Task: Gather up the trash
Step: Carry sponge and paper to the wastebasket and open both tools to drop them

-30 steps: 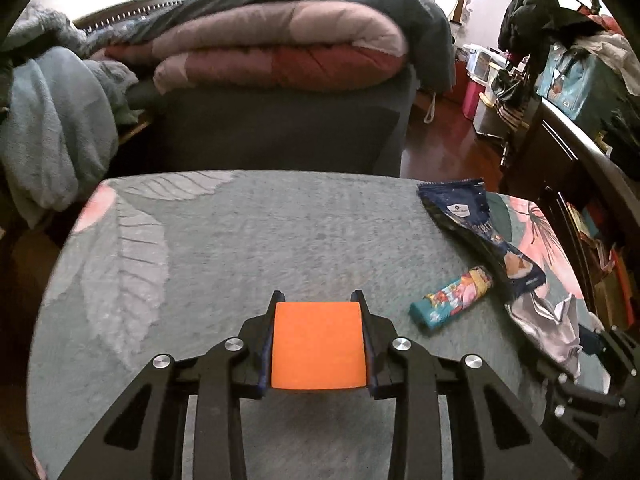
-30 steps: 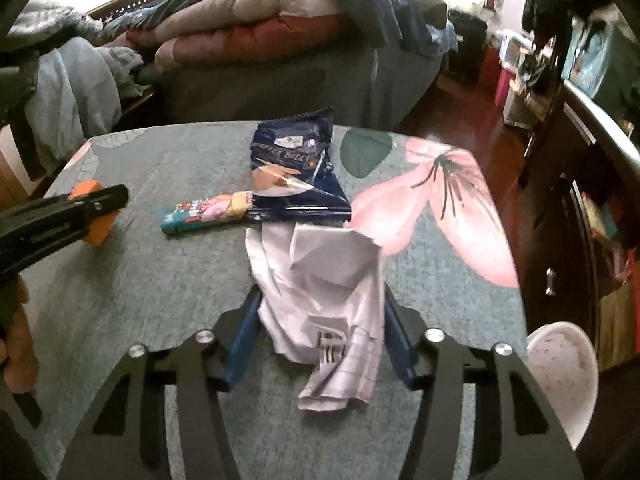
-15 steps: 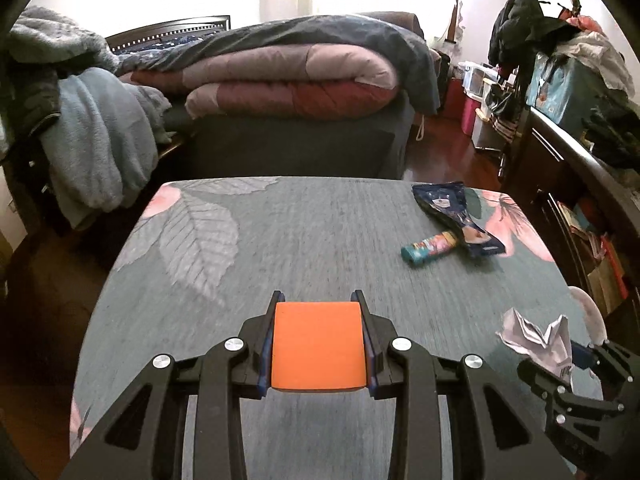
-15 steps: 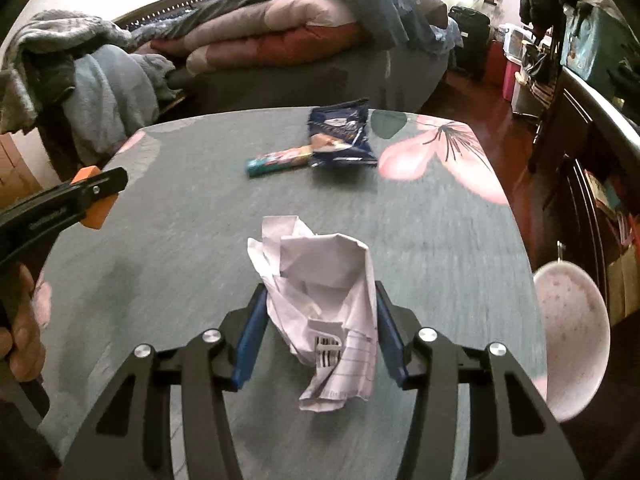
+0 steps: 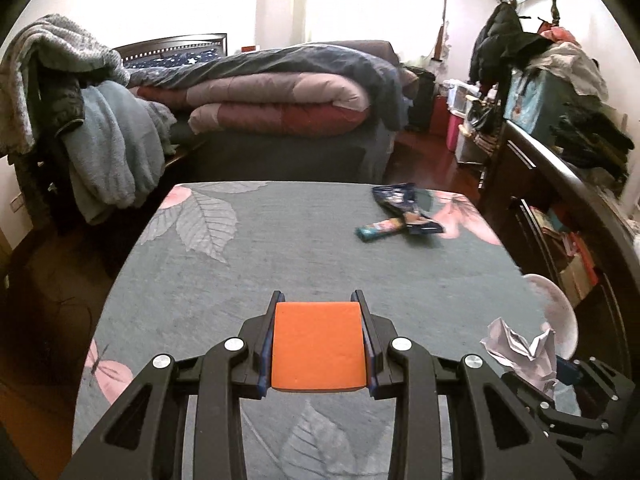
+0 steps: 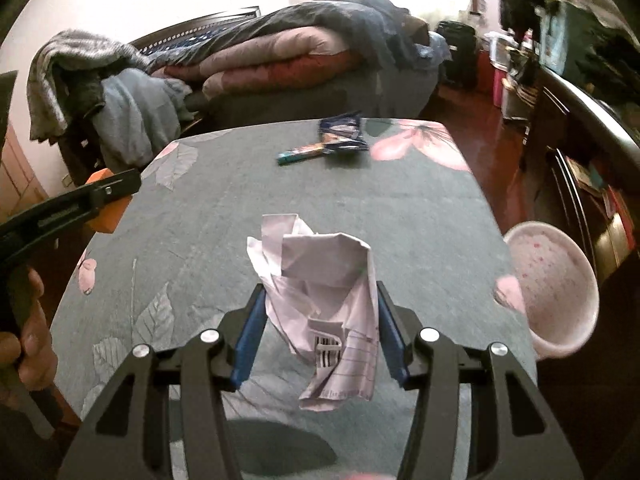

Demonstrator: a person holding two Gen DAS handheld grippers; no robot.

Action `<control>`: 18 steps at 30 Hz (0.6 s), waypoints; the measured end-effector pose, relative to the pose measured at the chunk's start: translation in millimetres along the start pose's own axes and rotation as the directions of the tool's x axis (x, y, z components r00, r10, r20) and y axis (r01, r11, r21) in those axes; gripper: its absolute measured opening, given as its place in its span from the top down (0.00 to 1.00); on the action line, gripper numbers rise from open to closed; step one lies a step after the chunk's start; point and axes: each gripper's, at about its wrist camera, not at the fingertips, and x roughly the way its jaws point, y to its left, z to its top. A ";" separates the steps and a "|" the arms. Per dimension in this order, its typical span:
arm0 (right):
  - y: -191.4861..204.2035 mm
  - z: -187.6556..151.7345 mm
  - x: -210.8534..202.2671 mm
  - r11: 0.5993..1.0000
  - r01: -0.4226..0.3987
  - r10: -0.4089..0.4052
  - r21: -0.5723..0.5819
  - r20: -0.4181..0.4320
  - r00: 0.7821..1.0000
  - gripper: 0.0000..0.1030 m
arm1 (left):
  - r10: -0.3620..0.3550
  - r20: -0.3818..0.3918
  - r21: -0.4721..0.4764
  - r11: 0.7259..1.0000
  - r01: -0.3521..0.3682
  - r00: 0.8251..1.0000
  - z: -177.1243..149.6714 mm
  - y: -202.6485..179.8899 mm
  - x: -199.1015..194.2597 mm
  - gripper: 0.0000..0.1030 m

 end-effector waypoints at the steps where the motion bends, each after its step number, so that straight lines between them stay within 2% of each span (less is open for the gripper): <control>1: -6.1 -2.8 -4.2 1.000 0.009 -0.009 0.012 0.005 1.000 0.49 | -0.012 0.004 0.004 1.000 0.012 1.000 -0.3 -5.2 -3.3 0.67; 7: -34.4 -16.1 -26.6 0.997 0.066 -0.067 0.040 0.034 0.997 0.49 | -0.057 0.024 0.041 0.998 0.056 0.998 -0.1 -36.3 -17.2 0.67; 18: -76.2 -28.4 -49.0 0.988 0.118 -0.126 0.102 0.073 0.989 0.49 | -0.116 0.037 0.129 0.985 0.110 0.993 3.8 -94.8 -25.3 0.67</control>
